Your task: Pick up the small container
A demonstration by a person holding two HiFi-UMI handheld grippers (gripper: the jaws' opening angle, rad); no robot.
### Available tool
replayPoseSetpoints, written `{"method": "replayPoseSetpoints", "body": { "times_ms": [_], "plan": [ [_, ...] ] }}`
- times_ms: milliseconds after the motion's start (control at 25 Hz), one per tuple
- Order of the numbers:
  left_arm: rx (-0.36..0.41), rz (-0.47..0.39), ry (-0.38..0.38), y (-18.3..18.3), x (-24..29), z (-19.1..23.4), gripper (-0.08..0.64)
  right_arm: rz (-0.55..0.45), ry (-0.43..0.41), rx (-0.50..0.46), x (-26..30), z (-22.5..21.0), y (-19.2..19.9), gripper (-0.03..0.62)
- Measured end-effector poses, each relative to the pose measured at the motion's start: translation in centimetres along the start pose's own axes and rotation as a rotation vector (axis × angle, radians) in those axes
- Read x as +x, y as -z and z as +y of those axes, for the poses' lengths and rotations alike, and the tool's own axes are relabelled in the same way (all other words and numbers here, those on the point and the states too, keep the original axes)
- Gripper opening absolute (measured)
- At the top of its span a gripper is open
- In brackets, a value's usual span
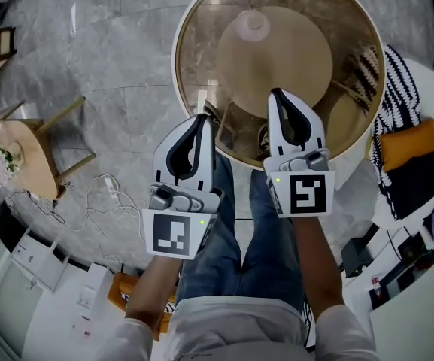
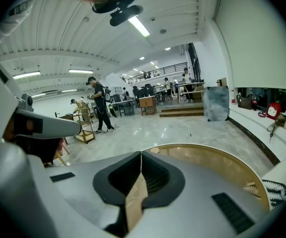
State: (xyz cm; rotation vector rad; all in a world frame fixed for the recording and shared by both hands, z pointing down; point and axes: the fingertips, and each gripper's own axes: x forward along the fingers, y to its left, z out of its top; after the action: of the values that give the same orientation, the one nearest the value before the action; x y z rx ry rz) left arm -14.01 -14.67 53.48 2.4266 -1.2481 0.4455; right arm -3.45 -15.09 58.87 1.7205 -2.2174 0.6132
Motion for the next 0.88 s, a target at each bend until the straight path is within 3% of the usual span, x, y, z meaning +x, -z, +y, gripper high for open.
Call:
{"method": "replayPoseSetpoints", "body": {
  "times_ms": [320,520,880],
  "plan": [
    [-0.013,0.024,0.02,1.2,1.6,1.5,0.015,0.017,0.018,-0.001,3.6,0.4,1.3,0.017],
    [-0.034,0.021,0.039,1.7,2.6,1.9,0.015,0.008,0.086,0.012,5.5,-1.0,2.2,0.021],
    [-0.055,0.03,0.068,2.1,4.2,3.4,0.015,-0.017,0.134,0.026,9.5,-2.8,2.7,0.086]
  ]
}}
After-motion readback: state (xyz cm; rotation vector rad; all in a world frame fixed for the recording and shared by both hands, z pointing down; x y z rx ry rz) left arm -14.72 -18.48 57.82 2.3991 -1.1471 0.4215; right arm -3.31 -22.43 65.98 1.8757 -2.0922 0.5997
